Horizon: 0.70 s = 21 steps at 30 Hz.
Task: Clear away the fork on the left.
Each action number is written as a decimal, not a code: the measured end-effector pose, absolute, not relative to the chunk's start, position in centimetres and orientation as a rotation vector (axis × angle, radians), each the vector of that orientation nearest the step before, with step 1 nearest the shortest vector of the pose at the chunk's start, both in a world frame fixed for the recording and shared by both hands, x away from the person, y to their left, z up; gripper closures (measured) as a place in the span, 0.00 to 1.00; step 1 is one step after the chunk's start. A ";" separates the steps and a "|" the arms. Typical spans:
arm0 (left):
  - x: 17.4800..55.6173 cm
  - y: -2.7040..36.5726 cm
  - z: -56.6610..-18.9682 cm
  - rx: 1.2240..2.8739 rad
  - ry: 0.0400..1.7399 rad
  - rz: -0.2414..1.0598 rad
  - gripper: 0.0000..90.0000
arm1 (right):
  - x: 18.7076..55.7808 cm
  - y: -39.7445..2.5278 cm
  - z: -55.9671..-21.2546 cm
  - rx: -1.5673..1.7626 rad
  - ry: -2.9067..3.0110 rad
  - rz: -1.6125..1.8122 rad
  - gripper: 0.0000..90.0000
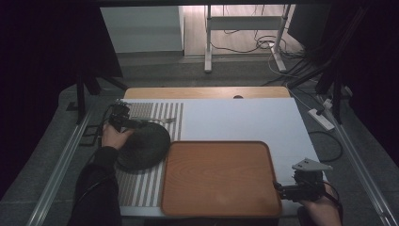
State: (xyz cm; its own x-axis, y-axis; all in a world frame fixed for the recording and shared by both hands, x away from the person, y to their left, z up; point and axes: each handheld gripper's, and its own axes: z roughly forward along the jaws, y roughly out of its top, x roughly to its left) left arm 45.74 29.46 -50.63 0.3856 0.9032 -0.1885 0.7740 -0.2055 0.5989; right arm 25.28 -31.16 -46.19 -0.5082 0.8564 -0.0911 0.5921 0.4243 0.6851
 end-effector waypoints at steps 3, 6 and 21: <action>46.1 29.5 -50.7 2.032 1.446 0.272 0.01 | 25.3 -31.1 -46.2 1.229 2.255 0.831 0.00; 46.6 29.7 -50.9 1.998 1.477 0.276 0.04 | 25.3 -31.1 -46.2 1.223 2.260 0.823 0.00; 49.7 29.8 -51.7 2.107 1.568 0.350 0.98 | 25.3 -31.0 -46.2 1.215 2.268 0.816 0.00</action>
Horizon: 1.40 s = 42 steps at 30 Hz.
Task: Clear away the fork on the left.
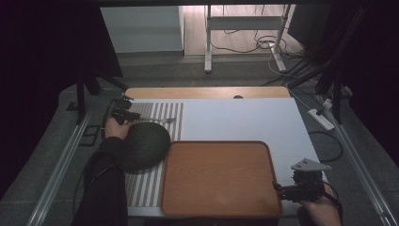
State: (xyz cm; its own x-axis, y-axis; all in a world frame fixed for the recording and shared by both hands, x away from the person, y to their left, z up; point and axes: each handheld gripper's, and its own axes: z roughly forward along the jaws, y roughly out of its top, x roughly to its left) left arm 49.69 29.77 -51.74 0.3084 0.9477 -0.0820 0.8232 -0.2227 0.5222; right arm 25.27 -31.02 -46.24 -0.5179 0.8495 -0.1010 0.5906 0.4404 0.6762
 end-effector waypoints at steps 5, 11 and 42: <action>50.7 30.3 -52.1 2.092 1.602 0.357 0.98 | 25.3 -31.0 -46.2 1.212 2.271 0.810 0.00; 51.5 31.0 -53.0 2.089 1.644 0.347 0.98 | 25.3 -30.9 -46.3 1.209 2.274 0.806 0.00; 49.1 31.1 -51.3 2.165 1.599 0.151 0.83 | 25.2 -30.4 -46.4 1.149 2.307 0.754 0.00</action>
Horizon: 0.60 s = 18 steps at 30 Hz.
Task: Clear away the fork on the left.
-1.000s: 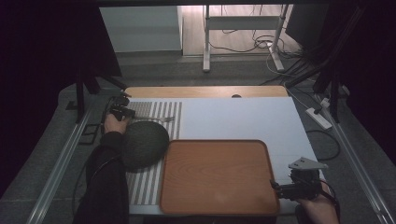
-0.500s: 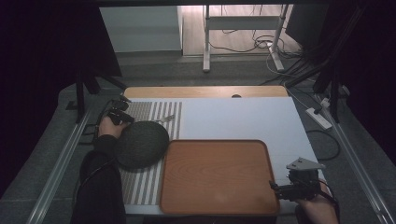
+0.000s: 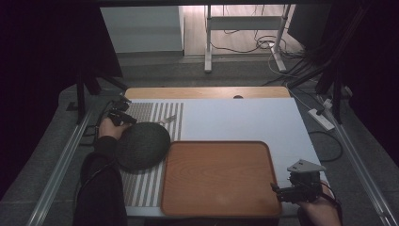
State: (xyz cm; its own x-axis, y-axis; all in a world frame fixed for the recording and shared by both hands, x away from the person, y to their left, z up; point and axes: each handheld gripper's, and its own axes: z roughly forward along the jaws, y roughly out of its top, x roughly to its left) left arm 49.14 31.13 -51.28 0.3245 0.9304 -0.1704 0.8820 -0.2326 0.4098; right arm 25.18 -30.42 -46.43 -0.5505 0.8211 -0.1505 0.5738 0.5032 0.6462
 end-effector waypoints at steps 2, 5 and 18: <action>49.2 31.0 -51.0 2.147 1.577 0.153 0.73 | 25.2 -30.4 -46.4 1.149 2.308 0.754 0.00; 49.4 30.5 -50.8 2.139 1.547 0.155 0.57 | 25.2 -30.4 -46.5 1.147 2.309 0.752 0.00; 50.9 25.9 -51.0 2.247 1.396 0.080 0.00 | 25.2 -30.4 -46.4 1.150 2.309 0.753 0.00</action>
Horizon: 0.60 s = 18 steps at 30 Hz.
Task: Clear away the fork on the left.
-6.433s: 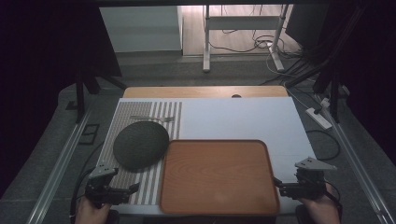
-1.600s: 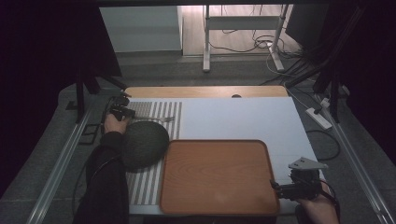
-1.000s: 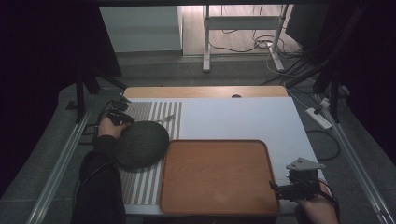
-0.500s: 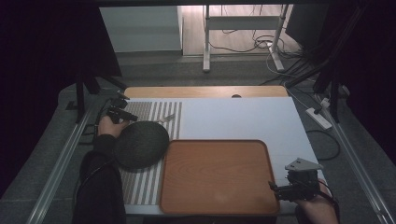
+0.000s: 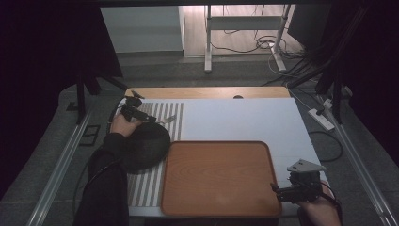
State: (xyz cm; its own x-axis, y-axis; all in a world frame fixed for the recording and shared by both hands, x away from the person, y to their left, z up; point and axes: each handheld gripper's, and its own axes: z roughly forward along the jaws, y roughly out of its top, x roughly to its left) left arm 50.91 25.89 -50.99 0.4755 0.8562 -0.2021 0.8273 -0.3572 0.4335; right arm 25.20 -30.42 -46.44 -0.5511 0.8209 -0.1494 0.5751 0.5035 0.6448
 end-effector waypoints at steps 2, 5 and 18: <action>51.2 24.9 -51.2 2.277 1.391 0.078 0.00 | 25.2 -30.4 -46.4 1.151 2.309 0.754 0.00; 51.7 23.8 -51.6 2.294 1.378 0.057 0.00 | 25.2 -30.5 -46.4 1.150 2.307 0.757 0.00; 52.4 21.9 -52.6 2.406 1.385 0.183 0.08 | 25.2 -31.0 -46.2 1.202 2.279 0.815 0.00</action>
